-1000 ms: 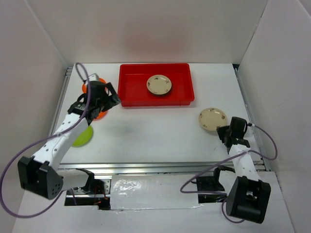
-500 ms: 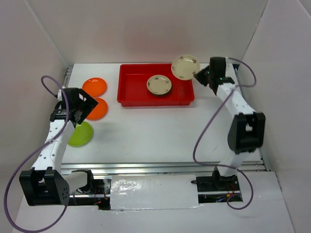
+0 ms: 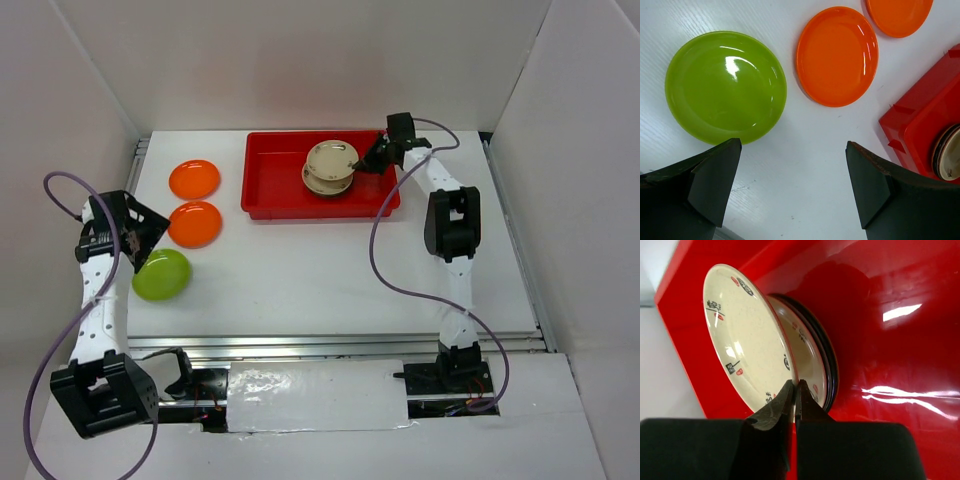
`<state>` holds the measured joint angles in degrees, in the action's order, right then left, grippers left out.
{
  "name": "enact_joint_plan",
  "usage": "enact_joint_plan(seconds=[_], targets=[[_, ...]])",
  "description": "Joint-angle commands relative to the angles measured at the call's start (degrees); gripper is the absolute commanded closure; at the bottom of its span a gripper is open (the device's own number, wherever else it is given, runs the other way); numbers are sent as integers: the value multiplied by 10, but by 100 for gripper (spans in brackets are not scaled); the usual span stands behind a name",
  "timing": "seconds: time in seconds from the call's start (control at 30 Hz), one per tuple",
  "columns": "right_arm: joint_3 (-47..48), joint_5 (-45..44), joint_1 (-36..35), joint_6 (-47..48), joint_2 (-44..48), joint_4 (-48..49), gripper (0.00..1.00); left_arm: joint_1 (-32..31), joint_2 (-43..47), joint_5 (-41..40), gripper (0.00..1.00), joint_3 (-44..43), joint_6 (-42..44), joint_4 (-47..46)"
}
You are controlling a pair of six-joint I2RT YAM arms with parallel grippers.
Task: Place the plates into the plastic bin on the countertop
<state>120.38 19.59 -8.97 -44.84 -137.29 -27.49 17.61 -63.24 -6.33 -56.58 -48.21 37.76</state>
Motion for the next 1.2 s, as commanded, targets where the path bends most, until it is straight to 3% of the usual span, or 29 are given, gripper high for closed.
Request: enact_joint_plan(seconds=[0.0, 0.07, 0.17, 0.27, 0.33, 0.43, 0.5, 0.6, 0.7, 0.97, 1.17], targets=[[-30, 31, -9, 20, 41, 36, 100, 8, 19, -8, 1, 1, 29, 14], [-40, 31, -10, 23, 49, 38, 100, 9, 18, -6, 1, 4, 34, 14], [-63, 33, -15, 34, 62, 44, 92, 9, 17, -14, 1, 12, 37, 17], [-97, 25, -22, 43, 91, 57, 64, 13, 20, -23, 1, 30, 35, 14], [-123, 14, -30, 50, 120, 61, 32, 18, 17, -19, 1, 41, 25, 11], [-150, -34, -43, 68, 183, 61, 25, 23, 8, -7, 1, 58, 13, 5], [-171, -65, -55, 77, 246, 61, 0, 24, 11, -12, 1, 67, 0, 12], [-186, -117, -62, 92, 313, 46, 0, 27, 28, -36, 1, 89, -32, 29], [-227, -104, -64, 98, 382, 54, 0, 30, 50, -45, 1, 113, -72, 36], [-446, 140, -53, 80, 522, 225, 0, 34, 46, -35, 1, 203, -152, -27], [-587, 214, -56, 46, 586, 344, 0, 38, 49, -27, 1, 266, -214, -149]])
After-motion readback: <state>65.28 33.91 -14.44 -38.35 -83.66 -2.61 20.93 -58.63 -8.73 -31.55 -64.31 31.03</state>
